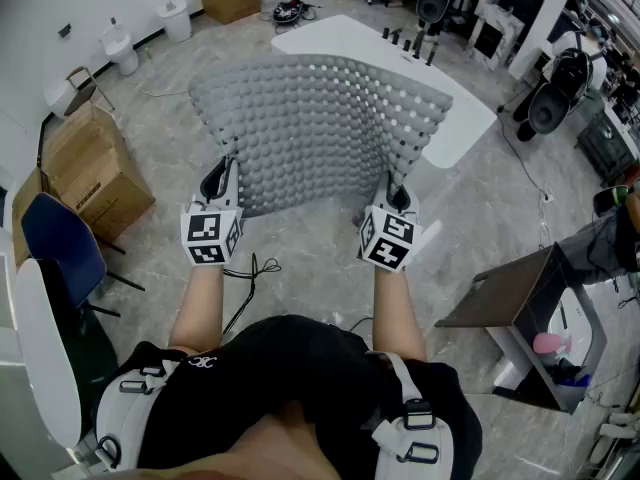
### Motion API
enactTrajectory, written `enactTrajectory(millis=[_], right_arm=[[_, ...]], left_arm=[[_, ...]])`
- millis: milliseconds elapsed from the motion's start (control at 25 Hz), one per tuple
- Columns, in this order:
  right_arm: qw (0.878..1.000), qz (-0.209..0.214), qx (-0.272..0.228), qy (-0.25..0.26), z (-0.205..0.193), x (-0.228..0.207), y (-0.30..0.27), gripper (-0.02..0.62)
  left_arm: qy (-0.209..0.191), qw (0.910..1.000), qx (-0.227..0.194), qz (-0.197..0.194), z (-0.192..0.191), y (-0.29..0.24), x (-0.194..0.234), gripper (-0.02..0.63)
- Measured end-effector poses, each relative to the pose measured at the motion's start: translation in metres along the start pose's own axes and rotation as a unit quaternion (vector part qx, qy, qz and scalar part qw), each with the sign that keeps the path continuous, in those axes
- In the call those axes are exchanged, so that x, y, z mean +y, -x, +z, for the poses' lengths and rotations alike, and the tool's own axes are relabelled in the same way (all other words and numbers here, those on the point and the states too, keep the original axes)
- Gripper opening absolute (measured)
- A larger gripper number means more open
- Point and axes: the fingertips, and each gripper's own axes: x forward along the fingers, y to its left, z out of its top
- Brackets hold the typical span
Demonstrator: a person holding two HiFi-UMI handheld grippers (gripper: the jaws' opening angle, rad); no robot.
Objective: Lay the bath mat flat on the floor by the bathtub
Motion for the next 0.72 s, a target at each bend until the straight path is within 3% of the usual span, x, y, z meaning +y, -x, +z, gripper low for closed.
enactTrajectory(millis=[720], right_arm=[[1.000, 0.016, 0.014, 0.004, -0.014, 0.061, 0.007, 0.037]], left_arm=[[0.018, 0.9998, 0.009, -0.004, -0.018, 0.022, 0.046, 0.038]])
